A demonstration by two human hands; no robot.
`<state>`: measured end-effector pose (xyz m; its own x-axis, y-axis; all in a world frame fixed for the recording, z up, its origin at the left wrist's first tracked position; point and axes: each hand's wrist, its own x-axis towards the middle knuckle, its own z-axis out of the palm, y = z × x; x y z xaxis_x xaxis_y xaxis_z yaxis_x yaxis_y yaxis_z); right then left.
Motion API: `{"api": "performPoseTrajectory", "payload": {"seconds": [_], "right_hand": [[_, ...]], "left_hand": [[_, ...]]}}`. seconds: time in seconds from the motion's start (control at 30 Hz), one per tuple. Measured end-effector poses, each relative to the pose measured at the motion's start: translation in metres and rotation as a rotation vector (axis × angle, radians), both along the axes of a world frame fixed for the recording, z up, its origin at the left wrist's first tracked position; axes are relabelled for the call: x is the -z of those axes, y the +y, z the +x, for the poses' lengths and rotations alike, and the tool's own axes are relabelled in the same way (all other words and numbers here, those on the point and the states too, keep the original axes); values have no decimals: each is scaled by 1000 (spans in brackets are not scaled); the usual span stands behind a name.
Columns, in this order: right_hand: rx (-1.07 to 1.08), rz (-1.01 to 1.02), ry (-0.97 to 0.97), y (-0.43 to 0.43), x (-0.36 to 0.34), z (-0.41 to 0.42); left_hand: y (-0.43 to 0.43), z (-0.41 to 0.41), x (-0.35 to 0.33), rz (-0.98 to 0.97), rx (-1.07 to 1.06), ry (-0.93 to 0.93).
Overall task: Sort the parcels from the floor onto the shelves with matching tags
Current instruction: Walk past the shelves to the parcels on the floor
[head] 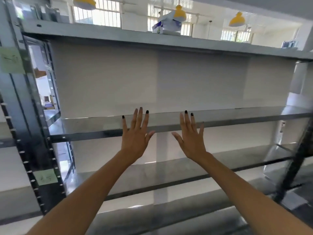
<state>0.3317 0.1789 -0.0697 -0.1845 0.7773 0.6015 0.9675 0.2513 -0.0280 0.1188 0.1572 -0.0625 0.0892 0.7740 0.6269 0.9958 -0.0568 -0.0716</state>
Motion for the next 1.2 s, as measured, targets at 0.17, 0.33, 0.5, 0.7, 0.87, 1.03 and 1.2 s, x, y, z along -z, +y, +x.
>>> {"api": "performPoseTrajectory", "payload": {"seconds": [0.17, 0.33, 0.5, 0.7, 0.87, 1.03, 1.2], "right_hand": [[56, -26, 17, 0, 0, 79], [153, -35, -116, -4, 5, 162], [256, -45, -111, -14, 3, 240], [392, -117, -47, -32, 21, 310], [518, -135, -25, -44, 31, 353], [627, -157, 5, -59, 31, 381], [734, -192, 71, -82, 40, 405]], "left_hand": [[21, 82, -5, 3, 120, 9], [34, 175, 1, -4, 173, -51], [39, 262, 14, 3, 296, -59], [53, 339, 24, -27, 425, 35], [64, 389, 30, -16, 558, 75], [72, 429, 41, -25, 682, 81], [70, 465, 49, -74, 794, 98]]}}
